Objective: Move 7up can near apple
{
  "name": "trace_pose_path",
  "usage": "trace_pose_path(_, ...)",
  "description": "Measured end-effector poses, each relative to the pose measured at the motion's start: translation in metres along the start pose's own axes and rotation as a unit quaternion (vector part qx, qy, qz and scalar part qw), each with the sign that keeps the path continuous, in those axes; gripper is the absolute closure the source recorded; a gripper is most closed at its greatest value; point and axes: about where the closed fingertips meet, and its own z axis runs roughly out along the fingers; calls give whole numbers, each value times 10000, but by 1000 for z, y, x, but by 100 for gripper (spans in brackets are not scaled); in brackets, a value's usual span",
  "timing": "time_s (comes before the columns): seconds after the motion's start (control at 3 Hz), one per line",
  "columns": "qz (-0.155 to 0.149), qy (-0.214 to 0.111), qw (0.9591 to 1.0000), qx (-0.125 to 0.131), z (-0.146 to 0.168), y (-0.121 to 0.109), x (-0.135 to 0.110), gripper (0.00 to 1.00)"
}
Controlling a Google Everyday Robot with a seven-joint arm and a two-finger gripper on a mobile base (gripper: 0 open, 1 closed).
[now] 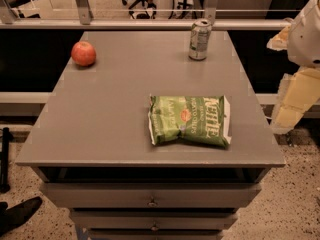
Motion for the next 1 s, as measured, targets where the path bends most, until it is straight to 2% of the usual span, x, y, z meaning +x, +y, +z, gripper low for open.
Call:
trace_pose_path(0.33,1,-2,10000,2,0,0,0,0)
trace_pose_path(0.67,186,-534,9980,291,44,-61,-4,0)
trace_pose_path(1.0,327,-1079,9918,602,86,-122,-19,0)
